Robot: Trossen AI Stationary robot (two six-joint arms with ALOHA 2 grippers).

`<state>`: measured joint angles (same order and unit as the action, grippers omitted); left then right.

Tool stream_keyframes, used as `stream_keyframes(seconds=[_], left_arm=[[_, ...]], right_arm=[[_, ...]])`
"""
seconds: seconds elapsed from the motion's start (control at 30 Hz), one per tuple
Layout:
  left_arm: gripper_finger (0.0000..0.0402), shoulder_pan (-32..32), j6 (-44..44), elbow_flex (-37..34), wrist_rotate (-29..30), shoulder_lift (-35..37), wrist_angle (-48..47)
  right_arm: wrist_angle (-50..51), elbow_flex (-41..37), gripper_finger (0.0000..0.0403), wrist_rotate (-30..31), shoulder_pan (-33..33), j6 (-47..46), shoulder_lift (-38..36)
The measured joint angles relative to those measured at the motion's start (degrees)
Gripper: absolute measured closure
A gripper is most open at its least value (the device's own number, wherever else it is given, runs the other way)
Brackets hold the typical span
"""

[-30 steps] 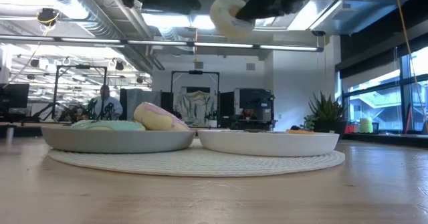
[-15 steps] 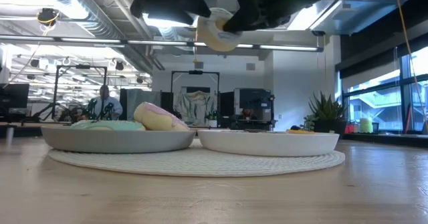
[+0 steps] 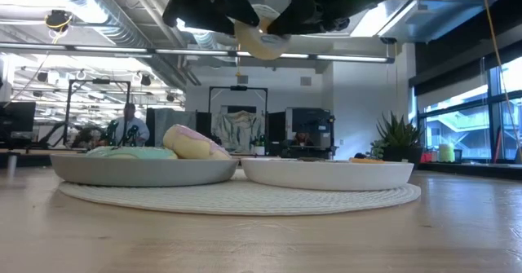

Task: Pick & Place donuts
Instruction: Put the large white donut on the gray plate

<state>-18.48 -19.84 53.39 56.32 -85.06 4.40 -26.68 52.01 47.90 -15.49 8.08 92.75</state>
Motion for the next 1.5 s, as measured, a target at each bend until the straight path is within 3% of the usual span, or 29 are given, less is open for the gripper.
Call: stream_keyframes(seconds=[0.4, 0.67, 0.87, 1.03, 1.17, 1.33, 1.5], left_arm=[[0.0288, 0.0, 0.9, 0.0, -0.4, 0.0, 0.1], [0.0341, 0.0, -0.1, 0.0, -0.4, 0.0, 0.1], [0.0357, 0.0, -0.6, 0.0, -0.4, 0.0, 0.1], [0.0368, -1.2, -4.2, 0.0, -0.4, 0.3, -3.6], [0.0378, -2.5, -17.5, 0.0, -7.1, 3.2, -18.0], [0.0381, -3.9, -33.8, 0.0, -16.9, 7.4, -36.4], [0.0383, -5.9, -41.6, 0.0, -29.3, 9.6, -42.8]], right_arm=[[0.3, 0.0, 0.035, 0.0, 0.0, -0.1, 0.0], [1.6, 0.0, 0.0345, -2.7, 0.0, 1.3, 0.0], [4.1, 0.0, 0.0273, -2.3, -0.1, 1.4, -2.4], [12.0, 0.0, 0.0195, 4.9, -2.0, 1.2, -7.7], [23.1, 0.0, 0.0158, 8.6, -4.4, -2.9, -11.2], [35.6, 0.0, 0.0143, 9.9, -5.5, -11.5, -13.2], [41.8, 0.0, 0.0142, 10.0, -5.3, -18.5, -13.5]])
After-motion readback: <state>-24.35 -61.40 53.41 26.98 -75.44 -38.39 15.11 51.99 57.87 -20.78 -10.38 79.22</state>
